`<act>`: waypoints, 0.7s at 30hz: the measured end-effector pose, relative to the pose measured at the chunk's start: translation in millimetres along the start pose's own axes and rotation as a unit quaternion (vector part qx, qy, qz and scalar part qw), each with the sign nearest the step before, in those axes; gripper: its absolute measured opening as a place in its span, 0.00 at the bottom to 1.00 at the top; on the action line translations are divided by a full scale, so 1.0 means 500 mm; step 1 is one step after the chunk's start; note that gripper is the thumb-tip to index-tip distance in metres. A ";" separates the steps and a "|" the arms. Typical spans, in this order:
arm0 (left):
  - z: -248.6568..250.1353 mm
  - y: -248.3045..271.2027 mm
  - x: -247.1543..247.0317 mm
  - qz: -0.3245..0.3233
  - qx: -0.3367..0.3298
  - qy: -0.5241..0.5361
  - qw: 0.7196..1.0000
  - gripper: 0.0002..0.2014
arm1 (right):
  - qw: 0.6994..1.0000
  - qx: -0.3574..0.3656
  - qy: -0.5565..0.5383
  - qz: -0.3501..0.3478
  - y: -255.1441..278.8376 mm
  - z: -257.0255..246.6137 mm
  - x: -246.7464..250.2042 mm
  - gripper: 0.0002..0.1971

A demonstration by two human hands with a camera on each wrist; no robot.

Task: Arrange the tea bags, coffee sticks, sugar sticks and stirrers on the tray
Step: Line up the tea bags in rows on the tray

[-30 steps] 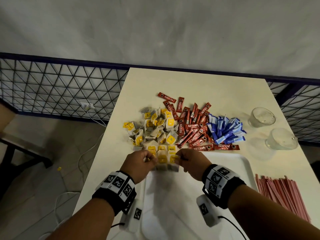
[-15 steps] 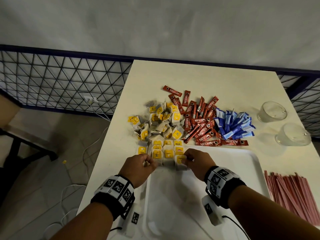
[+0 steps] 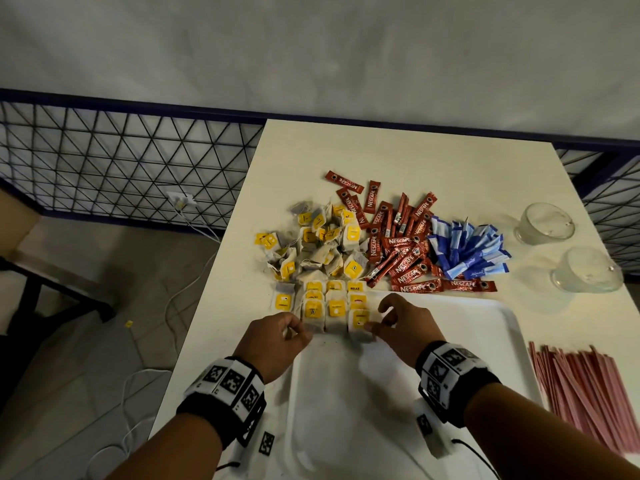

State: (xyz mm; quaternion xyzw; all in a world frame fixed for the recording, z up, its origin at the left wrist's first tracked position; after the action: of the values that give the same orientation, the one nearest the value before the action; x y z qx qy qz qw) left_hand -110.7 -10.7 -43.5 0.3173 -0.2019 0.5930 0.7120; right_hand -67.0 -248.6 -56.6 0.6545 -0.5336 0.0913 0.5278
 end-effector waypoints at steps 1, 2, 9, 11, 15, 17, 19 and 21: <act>-0.001 0.000 0.000 0.001 0.000 -0.002 1.000 0.06 | 1.000 0.013 0.018 -0.007 0.005 -0.001 0.001 0.16; -0.001 -0.001 -0.001 0.001 0.001 -0.001 1.000 0.06 | 0.999 0.026 0.037 -0.019 0.011 -0.004 -0.002 0.17; 0.006 -0.007 -0.008 -0.004 0.002 0.000 1.000 0.08 | 0.995 0.073 0.054 -0.029 0.019 -0.020 -0.016 0.11; 0.006 -0.008 -0.007 -0.003 0.002 0.001 1.000 0.08 | 0.994 0.080 0.066 -0.027 0.017 -0.018 -0.016 0.13; 0.007 -0.009 -0.004 0.004 0.001 0.011 1.000 0.07 | 0.986 0.121 0.111 -0.006 0.023 -0.028 -0.015 0.21; 0.009 -0.010 -0.005 0.005 -0.001 0.009 1.000 0.07 | 0.976 0.142 0.163 -0.004 0.027 -0.039 -0.022 0.23; 0.013 -0.010 -0.006 0.004 -0.005 0.007 1.000 0.07 | 0.968 0.145 0.204 0.003 0.028 -0.045 -0.027 0.22; 0.018 -0.012 -0.006 0.005 -0.014 0.002 1.000 0.07 | 0.965 0.143 0.219 0.010 0.026 -0.045 -0.029 0.22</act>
State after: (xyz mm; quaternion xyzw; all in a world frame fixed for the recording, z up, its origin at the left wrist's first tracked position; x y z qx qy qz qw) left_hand -104.7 -19.6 -40.5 0.3053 -0.2108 0.5943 0.7136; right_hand -73.4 -220.5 -48.9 0.6820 -0.3929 0.3132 0.5314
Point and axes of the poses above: each hand's wrist, its own y-axis away from the middle knuckle, its own x-axis out of the back of the hand, z = x × y, the point moved 6 cm from there along -y, towards the middle knuckle, and after that the axes turned 14 degrees about -x, right-handed, at the moved point
